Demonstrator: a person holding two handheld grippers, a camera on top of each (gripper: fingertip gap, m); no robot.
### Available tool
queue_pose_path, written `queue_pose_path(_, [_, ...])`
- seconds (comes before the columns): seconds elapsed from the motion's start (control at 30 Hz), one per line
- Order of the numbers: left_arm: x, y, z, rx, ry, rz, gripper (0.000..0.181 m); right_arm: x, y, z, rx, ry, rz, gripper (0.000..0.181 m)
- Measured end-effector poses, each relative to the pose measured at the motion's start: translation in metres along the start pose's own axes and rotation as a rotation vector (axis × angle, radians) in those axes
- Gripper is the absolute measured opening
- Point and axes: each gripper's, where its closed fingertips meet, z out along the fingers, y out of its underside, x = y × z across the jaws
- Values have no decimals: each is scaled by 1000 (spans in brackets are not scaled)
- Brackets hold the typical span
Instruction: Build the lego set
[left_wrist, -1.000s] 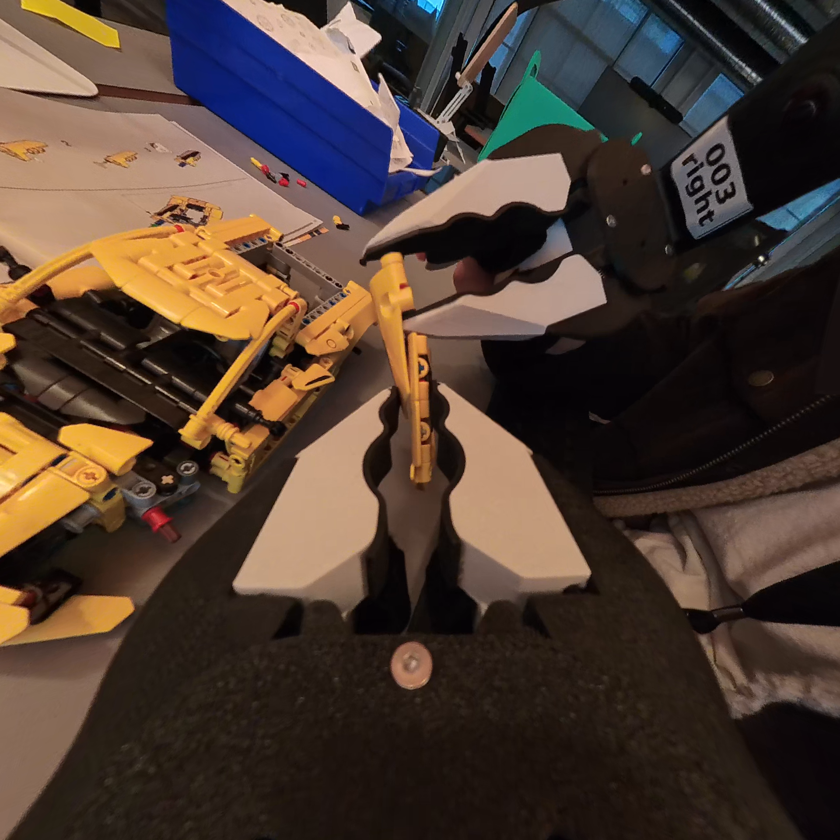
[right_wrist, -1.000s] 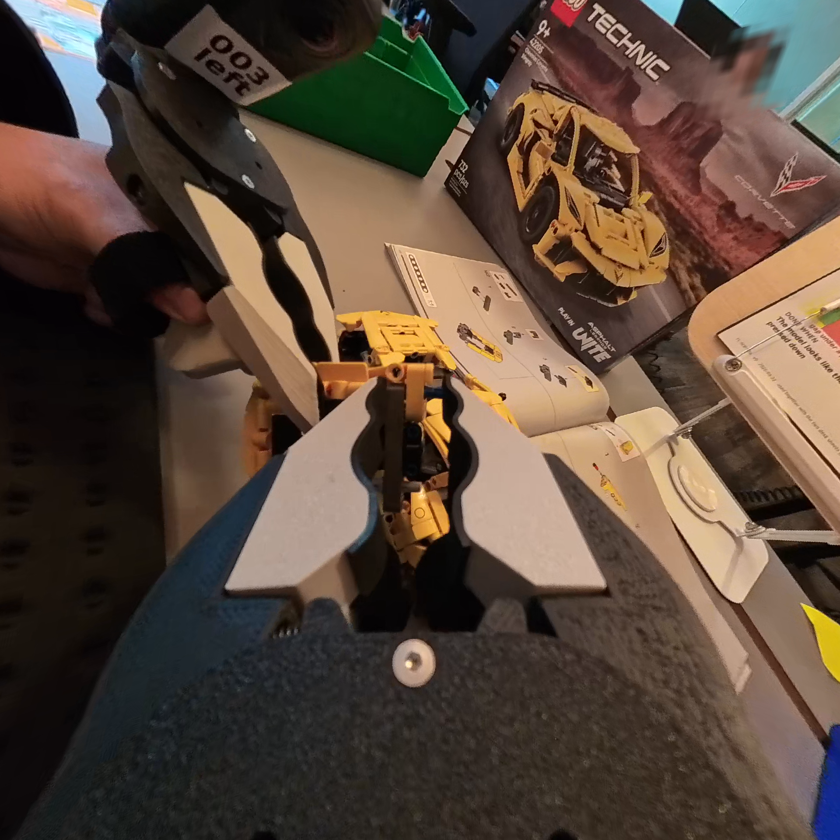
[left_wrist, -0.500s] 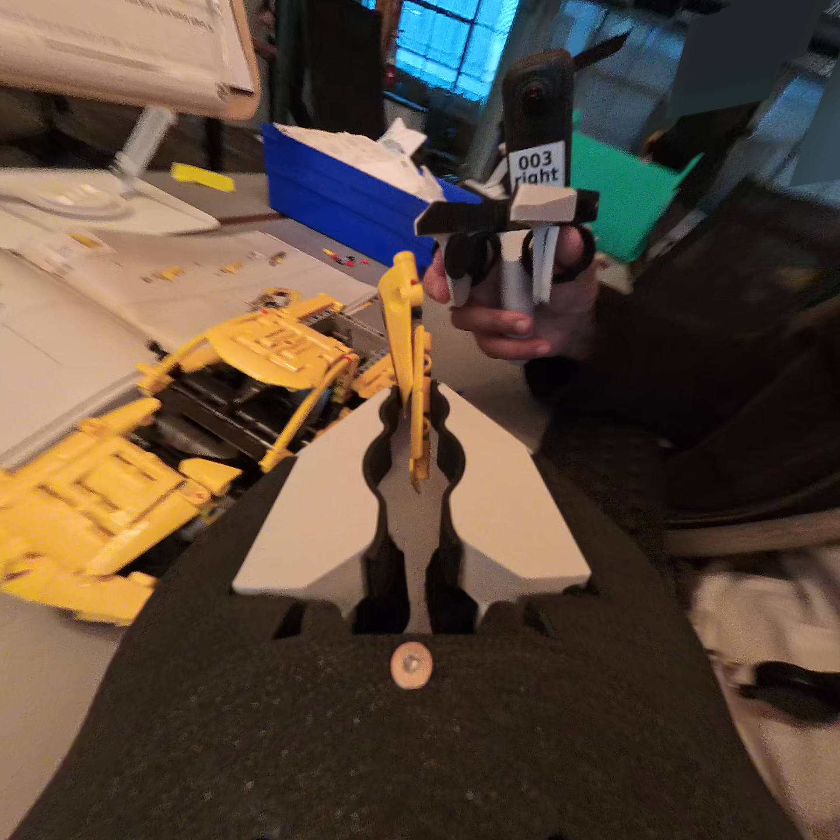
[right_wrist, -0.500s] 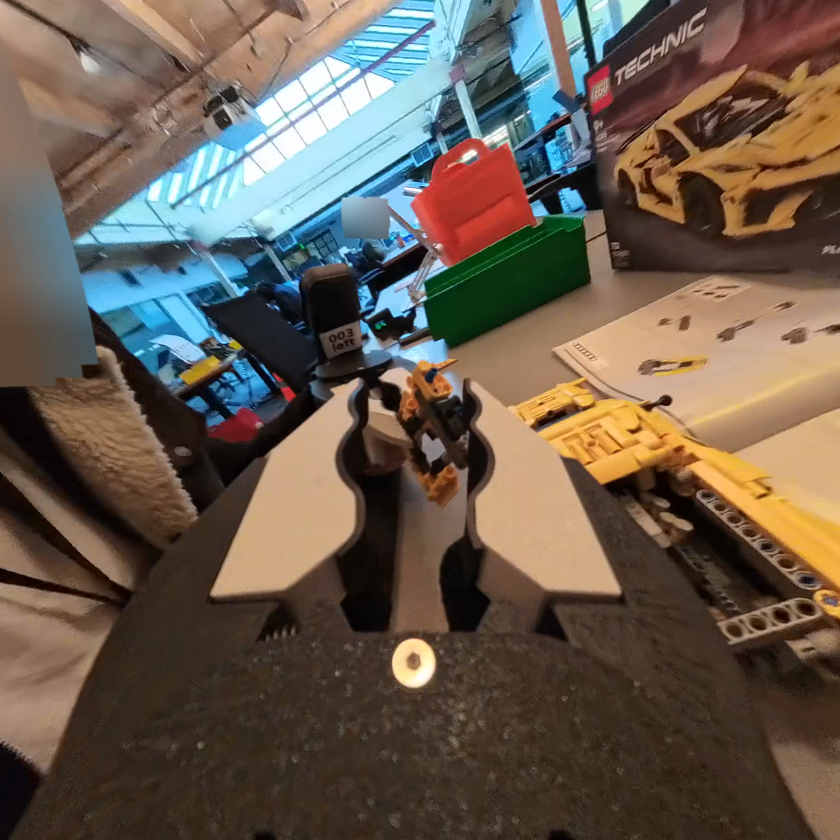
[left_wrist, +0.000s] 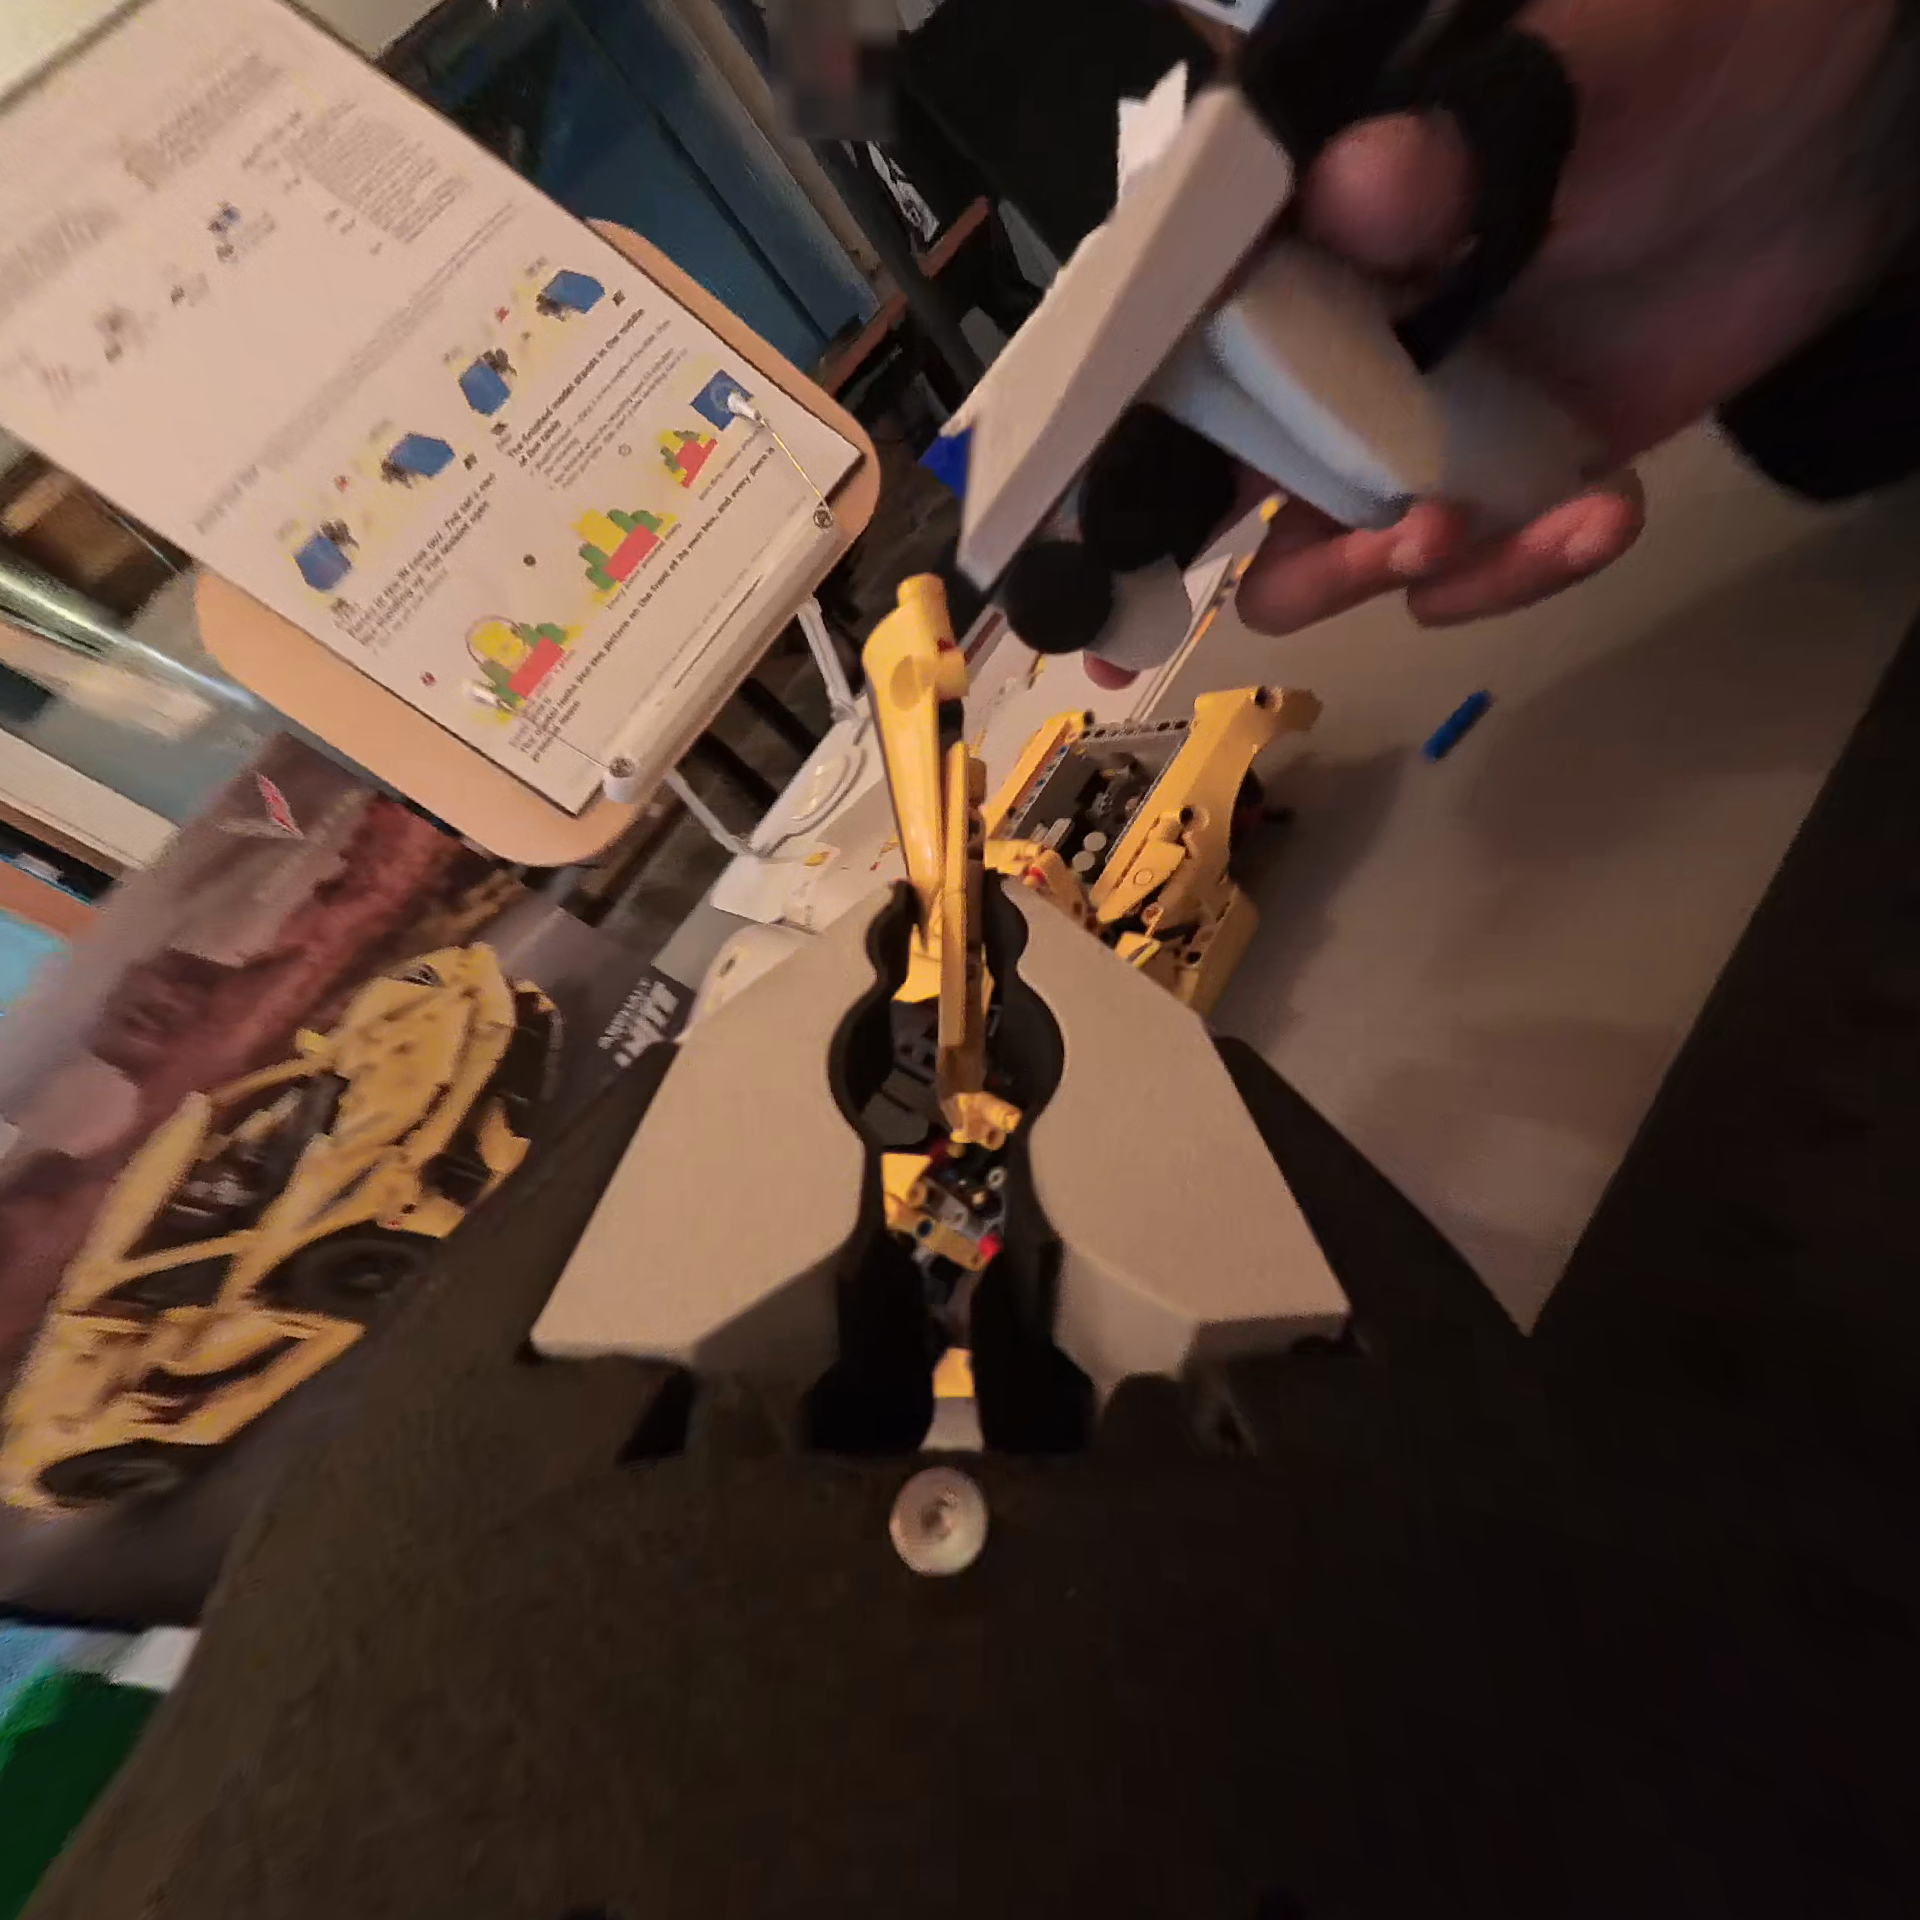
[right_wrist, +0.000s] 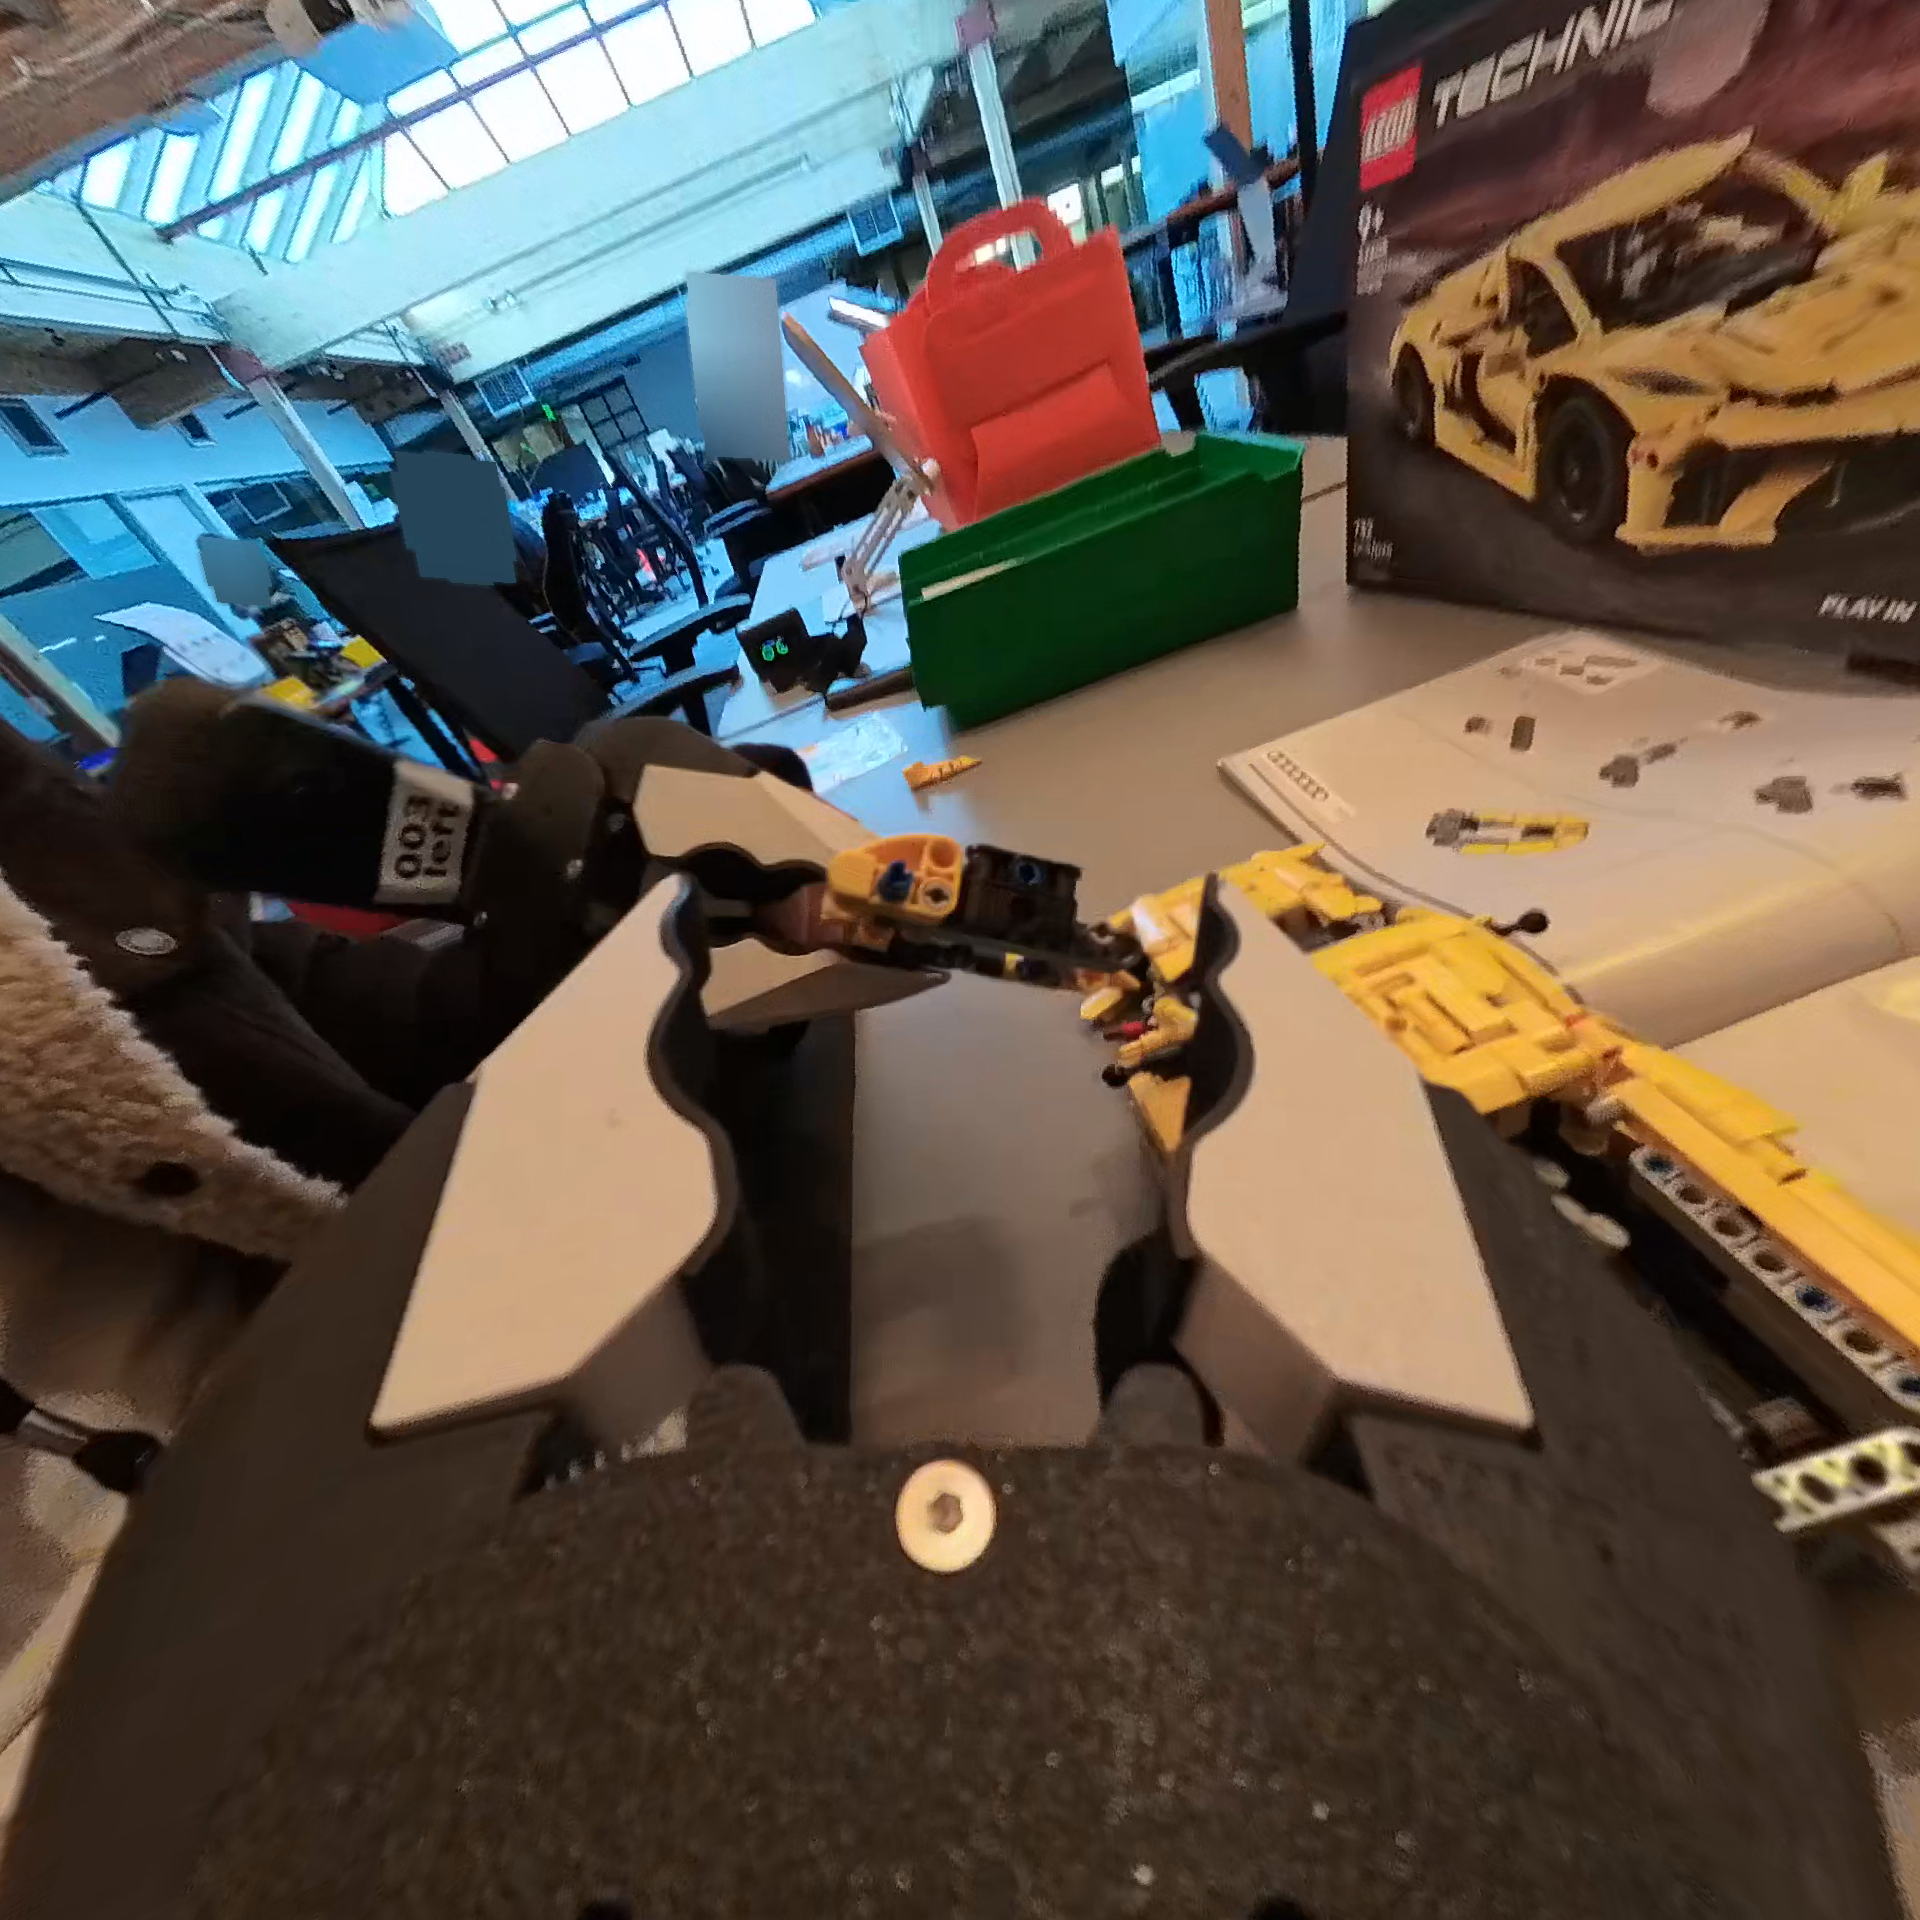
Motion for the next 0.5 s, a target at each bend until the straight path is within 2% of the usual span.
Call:
queue_pose_path(0.2, [2,7,5,-85,-98,240,13,0,17,4,-101,-68,157,89])
queue_pose_path(0.4, [14,1,5,-82,-83,262,13,9,28,5,-130,-55,115,68])
queue_pose_path(0.5, [17,-1,4,-70,-80,263,13,8,30,3,-156,-84,114,68])
